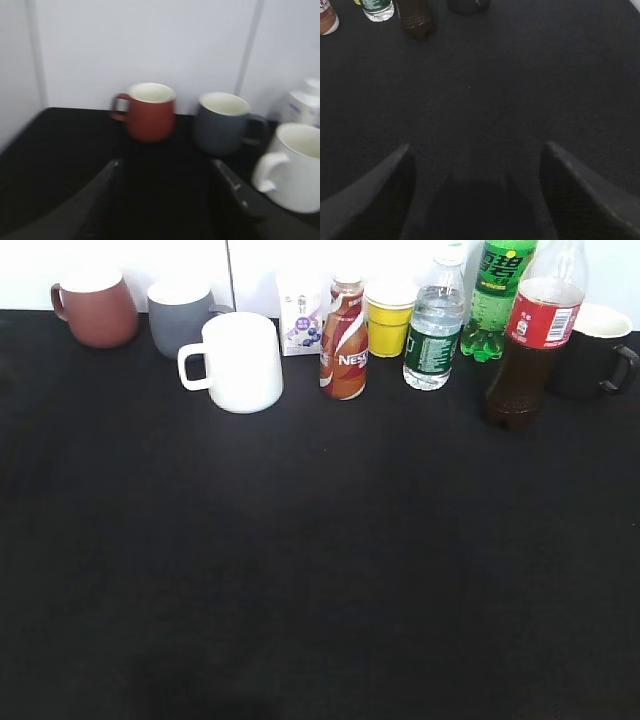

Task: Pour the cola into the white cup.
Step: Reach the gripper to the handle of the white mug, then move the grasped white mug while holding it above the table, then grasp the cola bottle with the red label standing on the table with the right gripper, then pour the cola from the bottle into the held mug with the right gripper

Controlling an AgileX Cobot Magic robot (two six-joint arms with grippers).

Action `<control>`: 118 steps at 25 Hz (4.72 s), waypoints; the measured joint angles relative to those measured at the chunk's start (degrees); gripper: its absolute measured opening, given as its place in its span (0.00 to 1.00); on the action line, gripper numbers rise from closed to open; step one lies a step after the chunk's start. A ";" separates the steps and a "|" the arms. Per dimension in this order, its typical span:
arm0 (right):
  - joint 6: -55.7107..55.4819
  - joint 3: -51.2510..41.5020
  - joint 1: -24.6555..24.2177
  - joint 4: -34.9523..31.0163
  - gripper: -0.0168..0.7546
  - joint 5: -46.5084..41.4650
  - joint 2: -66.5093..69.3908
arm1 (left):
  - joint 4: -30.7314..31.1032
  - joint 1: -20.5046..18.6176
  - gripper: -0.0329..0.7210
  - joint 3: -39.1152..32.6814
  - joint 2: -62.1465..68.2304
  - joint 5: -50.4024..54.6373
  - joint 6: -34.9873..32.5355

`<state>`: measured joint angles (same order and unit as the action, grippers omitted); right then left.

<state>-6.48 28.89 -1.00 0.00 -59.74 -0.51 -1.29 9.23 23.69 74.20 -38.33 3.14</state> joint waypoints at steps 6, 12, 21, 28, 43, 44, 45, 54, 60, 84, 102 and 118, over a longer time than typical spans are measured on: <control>0.00 0.00 0.00 0.00 0.78 0.00 0.00 | 1.65 7.97 0.58 10.06 26.98 -11.23 0.00; 0.00 0.00 0.00 0.00 0.78 0.00 0.00 | 2.82 8.05 0.58 19.61 33.42 -9.61 0.00; 0.00 0.00 0.00 0.00 0.78 0.00 0.00 | 3.13 8.05 0.58 28.33 40.44 -4.74 0.00; 0.00 0.00 0.00 0.00 0.78 0.00 0.00 | 0.99 8.10 0.24 37.75 47.93 -3.47 0.00; 0.00 0.07 0.00 0.00 0.78 0.17 0.00 | 9.22 8.10 0.09 20.19 33.87 -15.78 -0.47; 0.00 0.71 0.00 0.00 0.78 2.08 0.00 | 10.15 8.10 0.09 18.24 31.46 -16.15 -0.47; 0.00 1.01 0.00 0.00 0.78 7.53 0.29 | 10.39 8.10 0.09 16.57 29.75 -16.69 -0.47; 0.00 -14.15 -0.04 2.41 0.78 86.24 45.16 | 12.75 8.10 0.09 13.76 28.31 -17.93 1.71; 2.26 -5.99 2.81 11.47 0.78 102.44 80.30 | 12.80 8.10 0.09 13.76 28.31 -17.93 1.71; 6.48 23.11 10.82 -0.94 0.71 124.62 124.54 | 12.80 8.10 0.09 13.76 28.31 -18.31 1.71; 6.99 14.90 11.49 17.94 0.53 126.33 105.58 | 13.75 8.10 0.09 13.76 28.31 -18.33 1.96; 49.75 14.90 23.00 21.94 0.52 117.00 103.75 | 35.43 8.10 0.09 13.76 28.25 -23.03 9.20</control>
<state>43.27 43.79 22.00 21.94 57.27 103.24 34.14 17.33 37.46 102.45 -61.36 12.34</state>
